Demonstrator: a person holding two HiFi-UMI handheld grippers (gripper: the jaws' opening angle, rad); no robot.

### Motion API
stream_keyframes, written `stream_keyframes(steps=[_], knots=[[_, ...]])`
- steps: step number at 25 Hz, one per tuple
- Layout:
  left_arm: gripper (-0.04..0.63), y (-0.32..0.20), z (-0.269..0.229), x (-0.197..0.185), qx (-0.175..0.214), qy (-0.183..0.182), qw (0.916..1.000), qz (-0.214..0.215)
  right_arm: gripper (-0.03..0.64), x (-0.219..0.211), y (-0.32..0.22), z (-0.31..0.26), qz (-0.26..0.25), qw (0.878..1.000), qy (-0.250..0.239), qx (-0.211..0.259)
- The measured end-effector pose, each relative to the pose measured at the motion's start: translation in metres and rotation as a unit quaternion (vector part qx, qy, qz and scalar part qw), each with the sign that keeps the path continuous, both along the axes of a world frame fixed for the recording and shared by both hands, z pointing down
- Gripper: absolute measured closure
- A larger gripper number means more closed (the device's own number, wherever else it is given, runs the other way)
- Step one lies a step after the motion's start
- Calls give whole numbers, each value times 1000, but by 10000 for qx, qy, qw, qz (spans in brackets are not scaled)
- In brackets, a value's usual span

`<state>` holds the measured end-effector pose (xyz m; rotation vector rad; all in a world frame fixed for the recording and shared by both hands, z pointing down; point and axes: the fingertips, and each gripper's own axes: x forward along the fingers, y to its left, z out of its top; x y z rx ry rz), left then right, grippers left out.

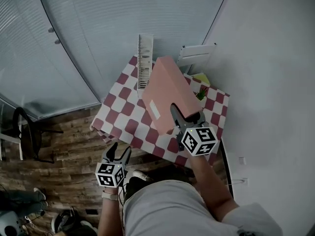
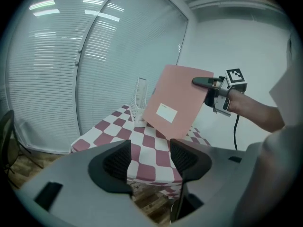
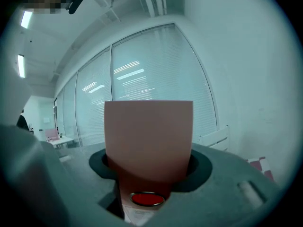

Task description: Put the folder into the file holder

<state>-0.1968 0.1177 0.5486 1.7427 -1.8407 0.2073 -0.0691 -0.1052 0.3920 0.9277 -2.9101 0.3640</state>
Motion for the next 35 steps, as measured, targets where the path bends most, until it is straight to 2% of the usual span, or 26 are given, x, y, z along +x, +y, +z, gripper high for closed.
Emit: stream_keyframes(steps=[6, 12, 17, 26, 35], knots=[[354, -9, -16, -22, 227, -32, 9997, 132, 354, -17, 9, -35, 49, 9994, 299, 163], [354, -28, -32, -28, 380, -123, 9986, 333, 353, -24, 10, -73, 97, 9994, 234, 237], [354, -52, -38, -31, 422, -196, 9979, 453, 354, -33, -12, -94, 266, 9984, 185, 470], [354, -102, -51, -50, 288, -468, 9965, 627, 353, -70, -67, -100, 452, 9984, 23, 335], [354, -130, -56, -80, 304, -485, 9940, 931, 353, -103, -90, -86, 760, 9969, 96, 190]])
